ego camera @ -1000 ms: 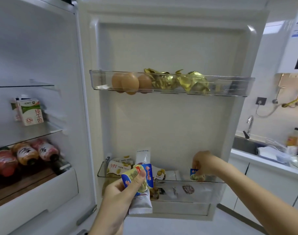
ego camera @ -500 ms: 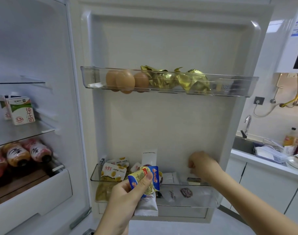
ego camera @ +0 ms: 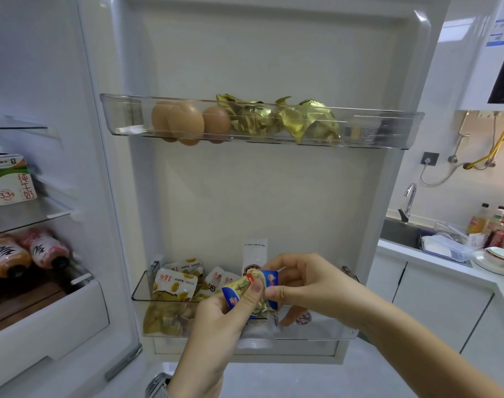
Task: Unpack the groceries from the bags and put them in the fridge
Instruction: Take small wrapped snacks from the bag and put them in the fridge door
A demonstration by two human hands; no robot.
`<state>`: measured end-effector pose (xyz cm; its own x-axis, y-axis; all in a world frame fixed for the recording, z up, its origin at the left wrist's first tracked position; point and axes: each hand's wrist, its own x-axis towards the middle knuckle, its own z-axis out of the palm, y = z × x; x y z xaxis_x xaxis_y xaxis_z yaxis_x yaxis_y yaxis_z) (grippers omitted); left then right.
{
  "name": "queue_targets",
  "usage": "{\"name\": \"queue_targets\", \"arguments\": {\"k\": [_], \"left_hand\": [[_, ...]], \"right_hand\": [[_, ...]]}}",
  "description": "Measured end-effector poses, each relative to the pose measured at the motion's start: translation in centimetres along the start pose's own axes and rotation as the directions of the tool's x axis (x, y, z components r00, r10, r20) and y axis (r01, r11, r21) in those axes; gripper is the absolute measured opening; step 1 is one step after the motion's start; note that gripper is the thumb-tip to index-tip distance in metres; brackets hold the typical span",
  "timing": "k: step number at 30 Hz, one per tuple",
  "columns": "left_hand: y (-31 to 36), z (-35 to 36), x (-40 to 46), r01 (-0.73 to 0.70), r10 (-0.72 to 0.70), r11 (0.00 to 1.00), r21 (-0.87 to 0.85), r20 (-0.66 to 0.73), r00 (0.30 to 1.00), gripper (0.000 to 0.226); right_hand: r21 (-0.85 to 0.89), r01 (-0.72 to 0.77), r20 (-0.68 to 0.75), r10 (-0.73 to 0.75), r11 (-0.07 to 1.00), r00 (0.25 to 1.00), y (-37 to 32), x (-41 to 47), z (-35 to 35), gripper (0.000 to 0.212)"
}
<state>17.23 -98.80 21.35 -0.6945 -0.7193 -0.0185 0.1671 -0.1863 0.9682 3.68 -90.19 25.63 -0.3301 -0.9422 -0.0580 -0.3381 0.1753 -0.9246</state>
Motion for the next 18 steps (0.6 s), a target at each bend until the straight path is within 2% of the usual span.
{"name": "queue_targets", "arguments": {"k": [2, 4, 6, 7, 10, 13, 15, 17, 18], "left_hand": [[-0.3, -0.2, 0.0, -0.011, 0.011, 1.000, 0.003, -0.009, 1.000, 0.047], [-0.7, -0.5, 0.2, -0.017, 0.018, 1.000, 0.012, -0.068, 0.998, 0.057], [-0.9, -0.9, 0.3, -0.005, 0.005, 1.000, 0.001, -0.120, 0.993, 0.052], [-0.9, -1.0, 0.3, 0.002, -0.002, 1.000, -0.002, -0.135, 0.991, 0.048], [-1.2, -1.0, 0.3, 0.030, -0.029, 1.000, 0.002, -0.132, 0.991, 0.044], [-1.4, -1.0, 0.3, 0.086, -0.088, 0.996, -0.020, -0.125, 0.988, 0.038], [-1.4, -1.1, 0.3, 0.139, -0.145, 0.988, -0.064, -0.098, 0.985, 0.040], [-1.2, -1.1, 0.2, 0.168, -0.178, 0.980, -0.107, -0.088, 0.980, 0.036], [-1.2, -1.2, 0.1, 0.175, -0.184, 0.979, -0.107, -0.090, 0.979, 0.030]], "right_hand": [[-0.008, -0.004, -0.047, 0.003, 1.000, 0.999, 0.3, 0.1, -0.9, 0.023], [-0.065, 0.017, -0.183, -0.029, 0.998, 0.983, 0.4, 0.5, -2.6, 0.019], [-0.231, 0.031, -0.297, -0.101, 0.972, 0.949, 0.6, 1.4, -4.9, 0.016], [-0.306, 0.021, -0.305, -0.119, 0.952, 0.945, 0.9, 2.1, -5.9, 0.015], [-0.427, -0.028, -0.209, -0.068, 0.904, 0.975, 2.2, 5.1, -7.5, 0.018], [-0.557, -0.112, -0.082, 0.080, 0.823, 0.993, 3.7, 8.3, -7.4, 0.024], [-0.704, -0.134, -0.015, 0.174, 0.697, 0.985, 4.5, 9.8, -6.6, 0.026], [-0.838, -0.100, 0.000, 0.184, 0.537, 0.983, 5.2, 10.7, -5.7, 0.020], [-0.865, -0.093, -0.001, 0.184, 0.493, 0.983, 5.5, 10.8, -5.2, 0.014]]}}
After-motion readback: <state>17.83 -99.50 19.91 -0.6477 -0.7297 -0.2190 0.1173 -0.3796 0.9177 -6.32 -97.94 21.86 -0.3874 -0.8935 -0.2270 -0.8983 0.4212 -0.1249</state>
